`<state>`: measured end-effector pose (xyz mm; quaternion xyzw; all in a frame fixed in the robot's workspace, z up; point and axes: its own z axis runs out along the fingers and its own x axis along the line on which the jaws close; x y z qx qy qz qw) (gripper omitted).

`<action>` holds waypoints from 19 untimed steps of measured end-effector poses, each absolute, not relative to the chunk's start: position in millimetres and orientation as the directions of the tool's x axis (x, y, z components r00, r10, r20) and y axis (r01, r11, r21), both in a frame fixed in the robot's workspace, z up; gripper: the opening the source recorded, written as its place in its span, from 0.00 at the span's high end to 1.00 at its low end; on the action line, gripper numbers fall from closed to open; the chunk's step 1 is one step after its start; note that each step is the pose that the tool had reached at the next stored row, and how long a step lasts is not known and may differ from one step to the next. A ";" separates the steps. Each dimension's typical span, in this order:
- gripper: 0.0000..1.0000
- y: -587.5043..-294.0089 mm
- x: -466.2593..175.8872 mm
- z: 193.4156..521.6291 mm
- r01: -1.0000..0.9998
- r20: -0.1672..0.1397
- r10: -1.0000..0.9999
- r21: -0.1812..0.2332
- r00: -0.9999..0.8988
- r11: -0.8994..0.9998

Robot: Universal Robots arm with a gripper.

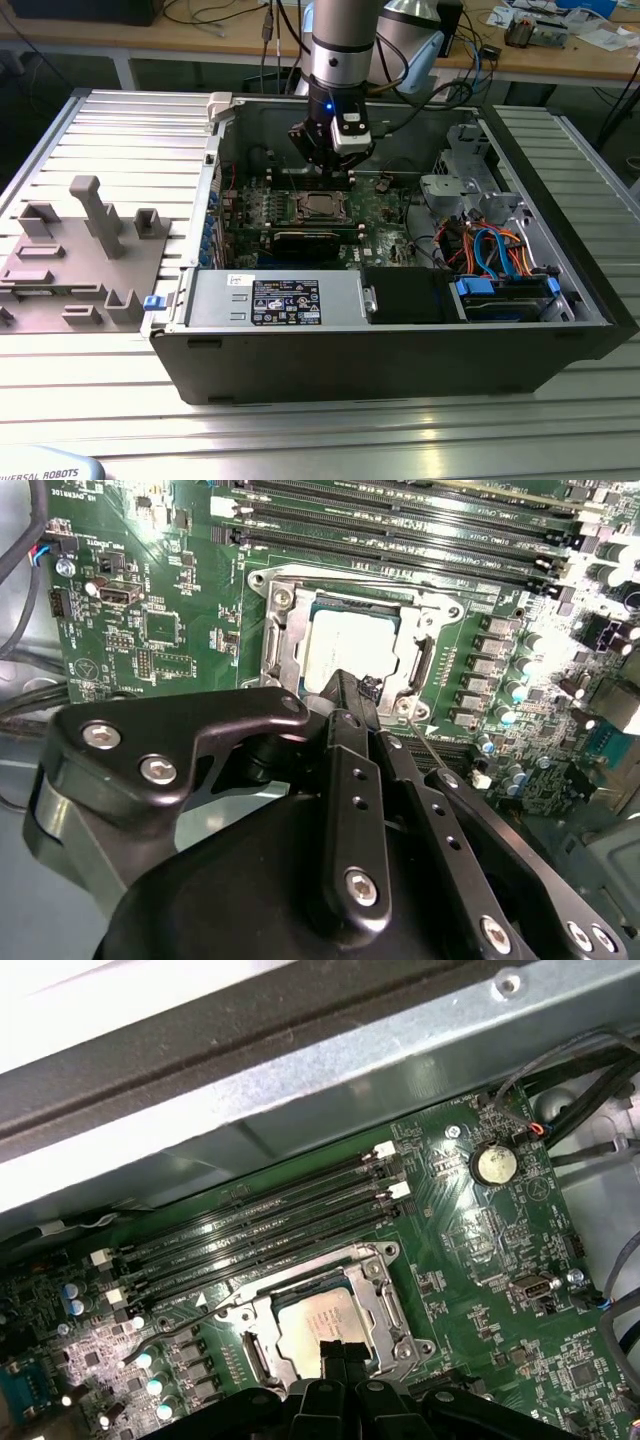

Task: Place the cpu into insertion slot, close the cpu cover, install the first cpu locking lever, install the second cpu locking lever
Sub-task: 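Install the first cpu locking lever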

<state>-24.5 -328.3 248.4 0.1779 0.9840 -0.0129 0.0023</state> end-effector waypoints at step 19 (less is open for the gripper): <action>0.89 -328.3 -24.5 248.5 0.310 -0.009 0.309 -0.025 -0.951 0.951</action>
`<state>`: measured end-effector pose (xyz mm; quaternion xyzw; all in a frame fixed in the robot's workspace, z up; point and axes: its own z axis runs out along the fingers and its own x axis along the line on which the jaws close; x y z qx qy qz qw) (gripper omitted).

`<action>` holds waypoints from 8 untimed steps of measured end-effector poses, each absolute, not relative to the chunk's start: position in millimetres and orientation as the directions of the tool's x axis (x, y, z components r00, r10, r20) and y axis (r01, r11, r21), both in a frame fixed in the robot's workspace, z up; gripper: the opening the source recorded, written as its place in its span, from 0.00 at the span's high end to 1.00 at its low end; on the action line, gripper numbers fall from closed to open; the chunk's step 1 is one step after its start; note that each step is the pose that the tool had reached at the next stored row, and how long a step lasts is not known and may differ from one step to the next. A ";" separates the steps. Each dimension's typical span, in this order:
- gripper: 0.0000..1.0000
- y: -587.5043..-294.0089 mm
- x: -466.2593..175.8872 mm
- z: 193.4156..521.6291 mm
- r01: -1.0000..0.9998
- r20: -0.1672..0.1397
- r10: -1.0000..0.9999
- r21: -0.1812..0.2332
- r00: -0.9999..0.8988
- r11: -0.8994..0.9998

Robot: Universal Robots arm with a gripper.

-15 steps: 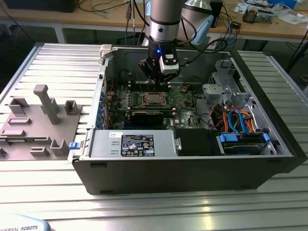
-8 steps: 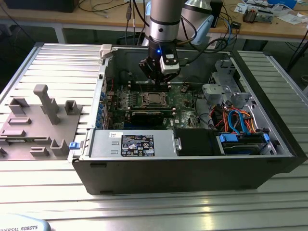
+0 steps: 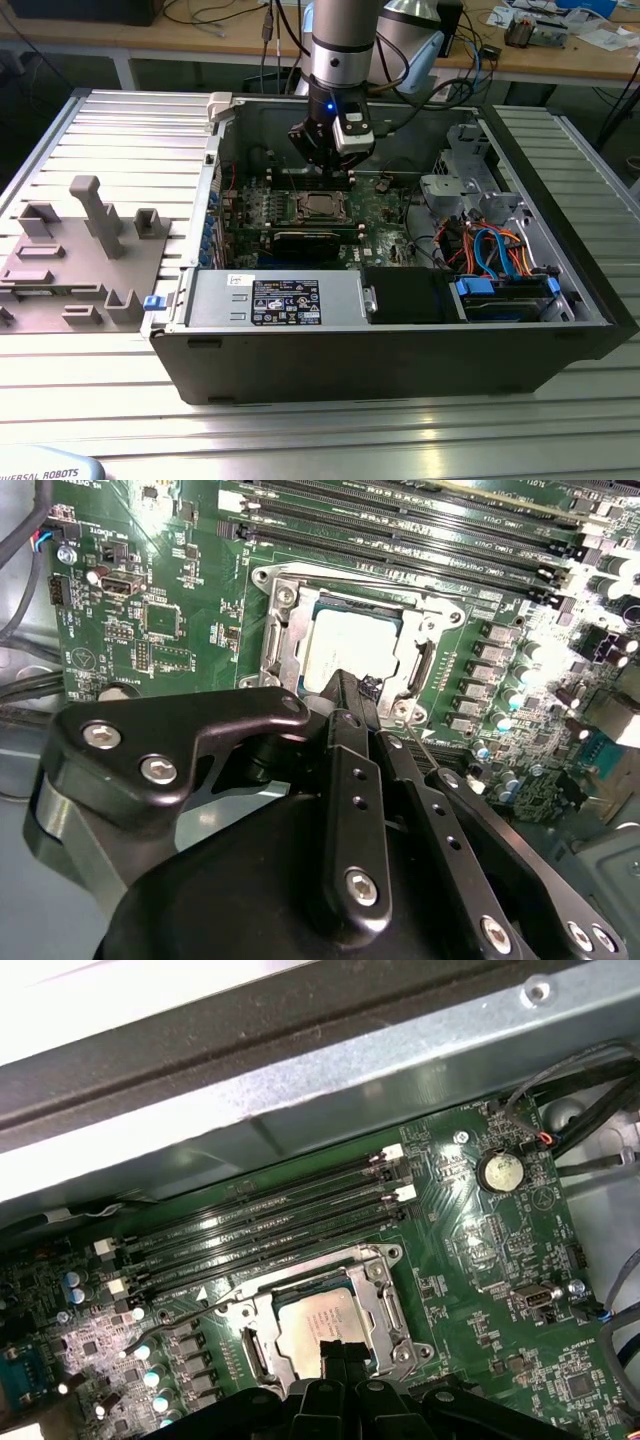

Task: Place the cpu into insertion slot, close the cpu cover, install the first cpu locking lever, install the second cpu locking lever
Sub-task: 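Install the first cpu locking lever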

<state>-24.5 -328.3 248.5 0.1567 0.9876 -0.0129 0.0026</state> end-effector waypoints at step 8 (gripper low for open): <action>0.89 -328.3 -24.5 248.4 0.299 -0.009 0.299 -0.025 -0.954 0.954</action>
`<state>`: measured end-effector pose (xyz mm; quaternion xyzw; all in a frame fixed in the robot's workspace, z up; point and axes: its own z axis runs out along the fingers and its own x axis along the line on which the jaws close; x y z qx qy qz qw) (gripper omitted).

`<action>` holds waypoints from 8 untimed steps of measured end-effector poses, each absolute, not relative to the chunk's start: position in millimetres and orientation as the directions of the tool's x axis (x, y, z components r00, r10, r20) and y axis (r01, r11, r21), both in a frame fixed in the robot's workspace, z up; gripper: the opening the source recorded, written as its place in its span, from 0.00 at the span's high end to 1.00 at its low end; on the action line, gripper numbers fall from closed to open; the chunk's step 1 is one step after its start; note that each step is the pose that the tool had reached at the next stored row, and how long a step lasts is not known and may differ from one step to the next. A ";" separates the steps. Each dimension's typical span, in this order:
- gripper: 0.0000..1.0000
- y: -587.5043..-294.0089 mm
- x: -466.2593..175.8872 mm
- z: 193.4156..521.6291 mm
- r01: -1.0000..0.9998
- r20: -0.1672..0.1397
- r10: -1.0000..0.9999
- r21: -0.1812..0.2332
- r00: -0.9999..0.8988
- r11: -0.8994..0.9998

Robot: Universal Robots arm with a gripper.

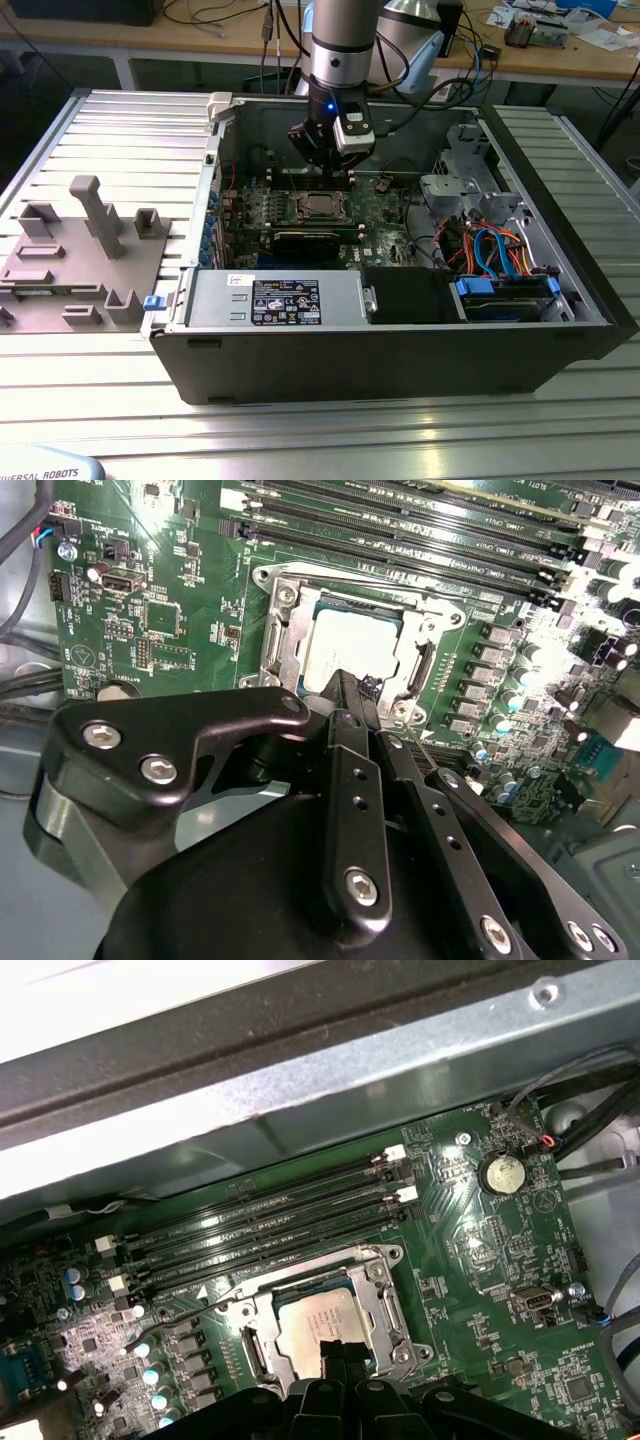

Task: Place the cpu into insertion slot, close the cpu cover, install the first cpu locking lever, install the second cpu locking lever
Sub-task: 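Install the first cpu locking lever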

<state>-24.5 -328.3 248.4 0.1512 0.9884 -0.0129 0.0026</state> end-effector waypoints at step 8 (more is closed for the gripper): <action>0.89 -328.3 -24.5 248.4 0.290 -0.009 0.289 -0.025 -0.957 0.957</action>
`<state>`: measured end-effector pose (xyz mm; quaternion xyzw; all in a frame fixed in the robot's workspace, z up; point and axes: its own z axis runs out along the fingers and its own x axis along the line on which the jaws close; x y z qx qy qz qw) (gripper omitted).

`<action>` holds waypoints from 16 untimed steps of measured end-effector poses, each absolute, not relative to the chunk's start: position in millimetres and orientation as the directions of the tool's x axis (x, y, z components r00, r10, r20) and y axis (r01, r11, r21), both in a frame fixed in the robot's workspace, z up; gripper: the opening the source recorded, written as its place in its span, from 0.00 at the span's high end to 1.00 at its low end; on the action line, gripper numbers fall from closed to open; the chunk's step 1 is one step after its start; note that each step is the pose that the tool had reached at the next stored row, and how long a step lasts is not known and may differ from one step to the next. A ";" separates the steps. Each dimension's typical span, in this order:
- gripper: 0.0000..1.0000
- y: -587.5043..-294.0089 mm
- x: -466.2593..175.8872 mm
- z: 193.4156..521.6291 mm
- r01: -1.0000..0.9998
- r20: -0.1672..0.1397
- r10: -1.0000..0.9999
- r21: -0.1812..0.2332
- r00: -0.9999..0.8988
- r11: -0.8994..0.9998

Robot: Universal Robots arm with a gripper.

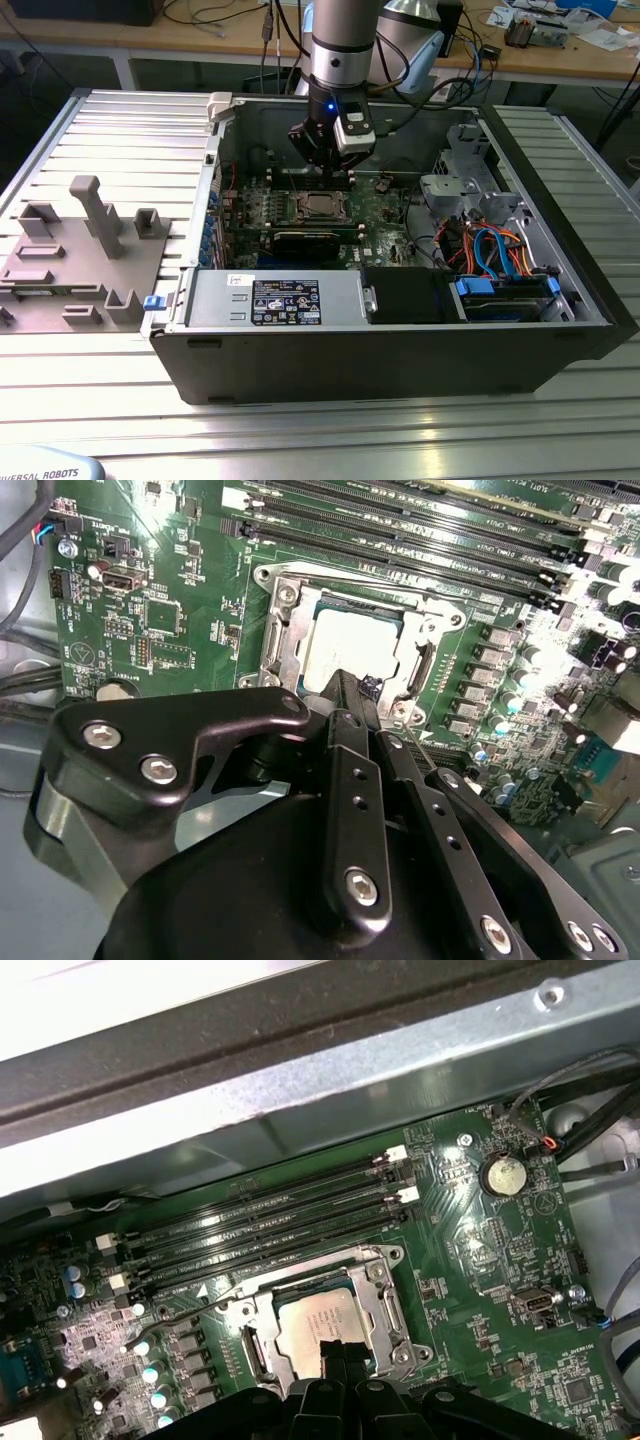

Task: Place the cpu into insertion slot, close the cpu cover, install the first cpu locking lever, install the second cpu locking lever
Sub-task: 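Install the first cpu locking lever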

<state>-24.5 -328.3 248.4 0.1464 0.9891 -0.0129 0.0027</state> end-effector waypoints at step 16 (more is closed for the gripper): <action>0.89 -328.3 -24.5 248.4 0.255 -0.009 0.254 -0.025 -0.967 0.967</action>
